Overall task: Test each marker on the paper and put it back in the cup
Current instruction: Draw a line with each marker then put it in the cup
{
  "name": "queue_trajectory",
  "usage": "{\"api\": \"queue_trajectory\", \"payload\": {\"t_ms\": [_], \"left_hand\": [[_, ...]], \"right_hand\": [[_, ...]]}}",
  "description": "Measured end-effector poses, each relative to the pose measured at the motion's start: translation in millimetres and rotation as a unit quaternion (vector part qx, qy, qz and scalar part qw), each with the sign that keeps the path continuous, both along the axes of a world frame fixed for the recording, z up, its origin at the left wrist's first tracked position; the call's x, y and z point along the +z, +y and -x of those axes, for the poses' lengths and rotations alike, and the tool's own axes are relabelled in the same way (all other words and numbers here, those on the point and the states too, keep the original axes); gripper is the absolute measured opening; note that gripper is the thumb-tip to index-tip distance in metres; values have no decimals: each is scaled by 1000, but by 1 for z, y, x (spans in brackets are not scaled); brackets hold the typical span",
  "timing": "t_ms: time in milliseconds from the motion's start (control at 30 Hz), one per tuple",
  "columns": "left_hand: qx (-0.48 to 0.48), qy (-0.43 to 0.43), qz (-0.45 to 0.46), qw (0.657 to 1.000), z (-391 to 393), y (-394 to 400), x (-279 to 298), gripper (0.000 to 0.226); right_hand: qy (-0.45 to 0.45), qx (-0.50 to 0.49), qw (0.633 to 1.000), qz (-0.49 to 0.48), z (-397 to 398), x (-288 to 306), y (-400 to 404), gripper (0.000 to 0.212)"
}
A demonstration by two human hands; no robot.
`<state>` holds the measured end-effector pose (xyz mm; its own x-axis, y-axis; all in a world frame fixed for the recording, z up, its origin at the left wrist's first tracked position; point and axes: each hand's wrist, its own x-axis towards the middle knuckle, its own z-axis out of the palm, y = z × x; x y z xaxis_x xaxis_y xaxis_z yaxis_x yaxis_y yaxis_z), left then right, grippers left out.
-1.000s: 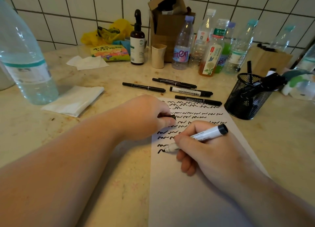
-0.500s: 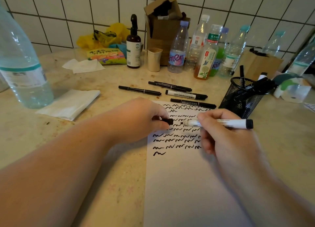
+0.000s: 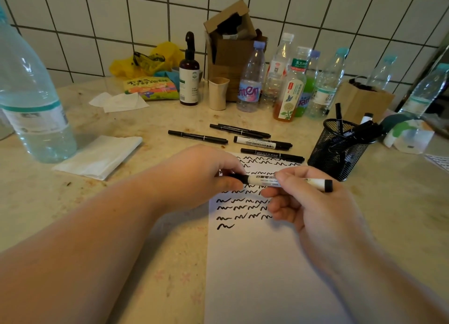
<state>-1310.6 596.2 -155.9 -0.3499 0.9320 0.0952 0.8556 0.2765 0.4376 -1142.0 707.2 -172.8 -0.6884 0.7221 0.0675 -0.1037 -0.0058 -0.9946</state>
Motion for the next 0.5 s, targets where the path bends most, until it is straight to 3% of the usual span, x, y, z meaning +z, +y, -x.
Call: {"api": "queue_trajectory", "payload": {"t_ms": [200, 500], "left_hand": [[-19, -16, 1, 1000, -1, -2, 4, 20], [-33, 47, -14, 998, -9, -3, 8, 15]], "right_hand": [[23, 10, 999, 34, -2, 2, 2, 7], [55, 24, 997, 40, -3, 3, 2, 9]]}}
